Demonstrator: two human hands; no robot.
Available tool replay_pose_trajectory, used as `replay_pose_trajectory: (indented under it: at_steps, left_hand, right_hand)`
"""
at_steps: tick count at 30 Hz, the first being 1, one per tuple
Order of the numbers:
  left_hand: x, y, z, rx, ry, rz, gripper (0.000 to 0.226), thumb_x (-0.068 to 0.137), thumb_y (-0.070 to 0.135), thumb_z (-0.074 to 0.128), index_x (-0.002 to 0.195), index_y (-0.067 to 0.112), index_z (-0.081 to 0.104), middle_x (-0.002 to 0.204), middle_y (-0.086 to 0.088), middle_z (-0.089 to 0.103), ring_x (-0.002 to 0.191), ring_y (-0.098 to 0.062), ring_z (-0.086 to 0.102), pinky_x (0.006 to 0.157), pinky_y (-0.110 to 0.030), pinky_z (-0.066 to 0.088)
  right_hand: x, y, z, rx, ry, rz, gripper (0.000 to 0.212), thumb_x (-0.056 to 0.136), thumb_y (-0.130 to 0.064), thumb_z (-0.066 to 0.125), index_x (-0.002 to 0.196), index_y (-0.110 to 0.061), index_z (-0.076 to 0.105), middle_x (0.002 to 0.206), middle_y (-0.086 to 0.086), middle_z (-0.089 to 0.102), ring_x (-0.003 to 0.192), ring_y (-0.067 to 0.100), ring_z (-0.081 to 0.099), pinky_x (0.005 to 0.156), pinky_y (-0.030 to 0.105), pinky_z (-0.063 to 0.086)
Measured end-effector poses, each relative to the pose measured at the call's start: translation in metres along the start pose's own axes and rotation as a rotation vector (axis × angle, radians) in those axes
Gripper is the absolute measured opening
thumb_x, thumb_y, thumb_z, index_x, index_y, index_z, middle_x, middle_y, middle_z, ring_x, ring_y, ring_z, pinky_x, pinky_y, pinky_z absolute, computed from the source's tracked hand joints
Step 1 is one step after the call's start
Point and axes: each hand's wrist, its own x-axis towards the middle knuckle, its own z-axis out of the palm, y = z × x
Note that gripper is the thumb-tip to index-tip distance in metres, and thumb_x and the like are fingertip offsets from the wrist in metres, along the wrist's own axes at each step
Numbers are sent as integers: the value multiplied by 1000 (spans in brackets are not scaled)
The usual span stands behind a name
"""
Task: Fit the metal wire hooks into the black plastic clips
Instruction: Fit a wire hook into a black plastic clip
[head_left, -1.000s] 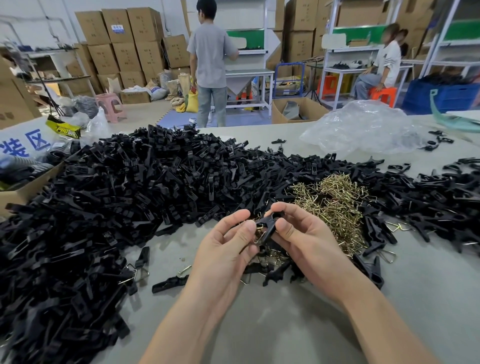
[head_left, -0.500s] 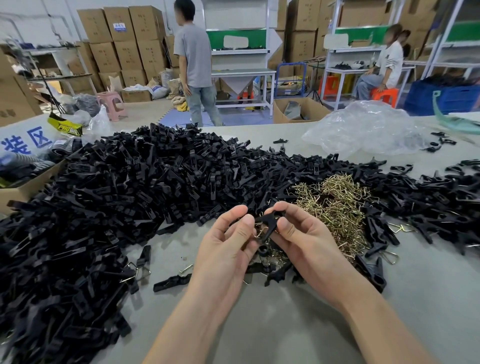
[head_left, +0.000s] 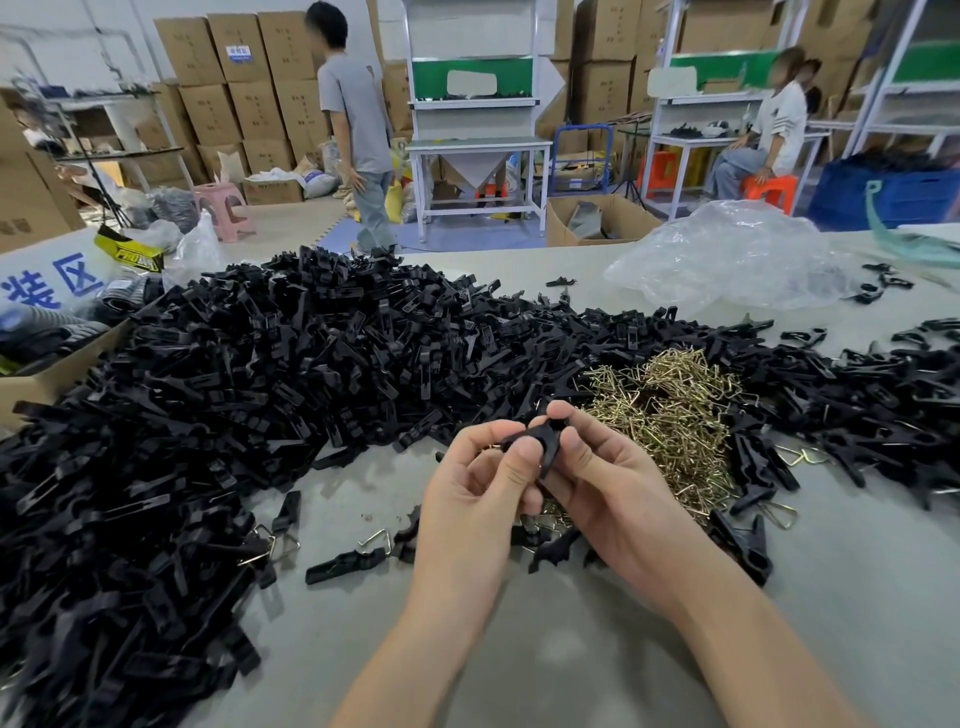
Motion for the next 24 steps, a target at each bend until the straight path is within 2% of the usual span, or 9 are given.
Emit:
replay_pose_trajectory:
  at_steps: [6, 12, 14, 16, 20, 22, 24]
  left_hand:
    - [-3, 4, 2, -46, -88, 5, 25, 78, 23, 70, 101, 29, 79, 80, 2, 73, 71, -9, 68, 72, -18, 56]
    - [-5, 1, 2, -4, -61, 4, 29, 82, 28, 66, 108, 33, 77, 88, -4, 75, 81, -12, 72, 74, -20, 57]
    - [-5, 0, 3, -2, -61, -8, 30, 86, 27, 64, 113, 31, 74, 94, -7, 76, 84, -15, 73, 73, -22, 58]
    - [-4, -2, 3, -17, -68, -35, 27, 95, 17, 59, 117, 29, 72, 94, -9, 76, 84, -16, 73, 72, -23, 58]
    - [-3, -3, 1, -38, -64, -72, 32, 99, 9, 56, 107, 32, 77, 86, -7, 75, 77, -13, 70, 70, -23, 58]
    - [-3, -4, 1, -85, -83, -101, 32, 99, 8, 55, 111, 28, 76, 89, -9, 74, 76, -14, 69, 69, -24, 58]
    - [-3, -5, 2, -175, -124, -153, 32, 99, 9, 53, 120, 22, 72, 94, -13, 72, 76, -16, 68, 69, -27, 58]
  right_hand:
    - [0, 0, -5, 36, -42, 5, 24, 94, -13, 57, 105, -14, 78, 87, 8, 75, 73, 14, 71, 68, 26, 59]
    - [3, 3, -8, -14, -9, 1, 23, 89, -12, 60, 107, -11, 74, 87, 12, 73, 71, 17, 71, 63, 27, 58]
    - [3, 4, -9, -67, 0, 2, 23, 89, -13, 60, 109, -10, 71, 89, 13, 74, 74, 20, 73, 65, 28, 59]
    - [4, 5, -9, -117, 5, 2, 25, 89, -13, 60, 110, -11, 72, 94, 15, 75, 82, 23, 75, 68, 28, 59]
    - [4, 7, -8, -177, 29, 0, 27, 89, -17, 60, 109, -17, 78, 91, 13, 75, 83, 23, 74, 70, 27, 59]
    - [4, 8, -8, -187, 49, 3, 28, 89, -20, 59, 109, -17, 78, 84, 9, 74, 89, 29, 72, 73, 30, 61]
    - [4, 8, -8, -198, 74, 13, 28, 87, -22, 61, 108, -21, 79, 71, 1, 67, 85, 26, 66, 75, 30, 61]
